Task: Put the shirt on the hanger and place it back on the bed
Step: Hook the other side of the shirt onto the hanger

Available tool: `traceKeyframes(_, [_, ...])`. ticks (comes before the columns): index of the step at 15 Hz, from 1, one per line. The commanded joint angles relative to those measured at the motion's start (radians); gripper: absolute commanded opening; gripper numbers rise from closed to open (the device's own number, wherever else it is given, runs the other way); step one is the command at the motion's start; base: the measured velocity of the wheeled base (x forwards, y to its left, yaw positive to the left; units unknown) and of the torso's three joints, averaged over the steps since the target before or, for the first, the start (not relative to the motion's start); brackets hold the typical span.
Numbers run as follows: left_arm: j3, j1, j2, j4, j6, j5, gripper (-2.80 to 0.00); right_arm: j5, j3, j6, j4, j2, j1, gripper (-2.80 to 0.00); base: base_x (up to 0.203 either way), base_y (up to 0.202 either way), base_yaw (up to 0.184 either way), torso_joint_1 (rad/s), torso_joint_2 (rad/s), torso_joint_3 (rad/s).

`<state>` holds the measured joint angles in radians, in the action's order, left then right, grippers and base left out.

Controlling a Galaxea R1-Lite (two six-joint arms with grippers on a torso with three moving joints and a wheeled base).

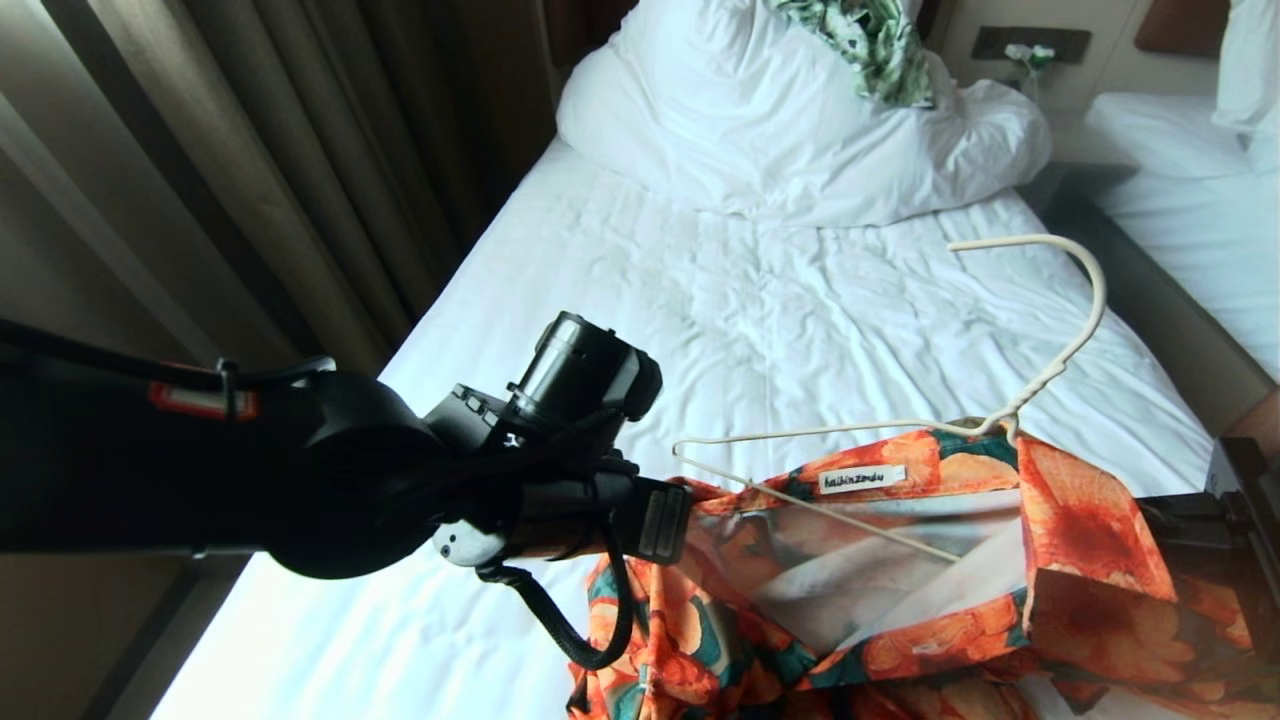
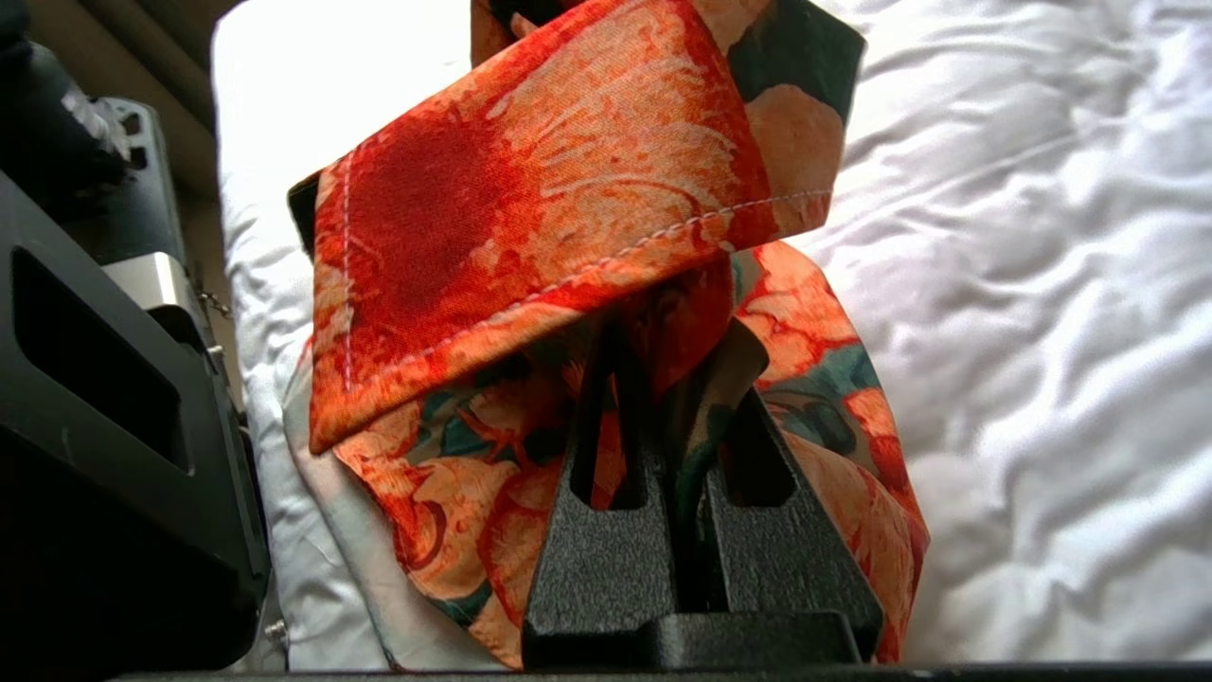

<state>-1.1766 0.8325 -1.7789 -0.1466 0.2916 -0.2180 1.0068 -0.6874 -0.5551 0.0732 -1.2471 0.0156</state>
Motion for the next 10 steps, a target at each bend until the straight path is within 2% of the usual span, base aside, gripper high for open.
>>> traceKeyframes(1, [0.005,0.026,0.032,-0.001,0.010,-0.002,-2.80,0.049,0.022,-0.004,0.043,-0.054,0.008,-2.80,0.000,0.000,0.000,0.000,0.00,0.000])
traceKeyframes(5, [0.045,0.056,0.052,0.001,0.054,-0.007,-2.80,0.133,0.050,-0.002,0.177,-0.168,0.009,-2.80,0.000,0.000,0.000,0.000,0.00,0.000])
traceKeyframes(7, [0.053,0.071,0.059,0.001,0.057,-0.006,-2.80,0.175,0.062,0.042,0.263,-0.182,0.016,-2.80,0.000,0.000,0.000,0.000,0.00,0.000])
traceKeyframes(10, [0.058,0.118,0.051,0.001,0.090,-0.006,-2.80,0.182,0.068,0.101,0.361,-0.186,0.028,-2.80,0.000,0.000,0.000,0.000,0.00,0.000])
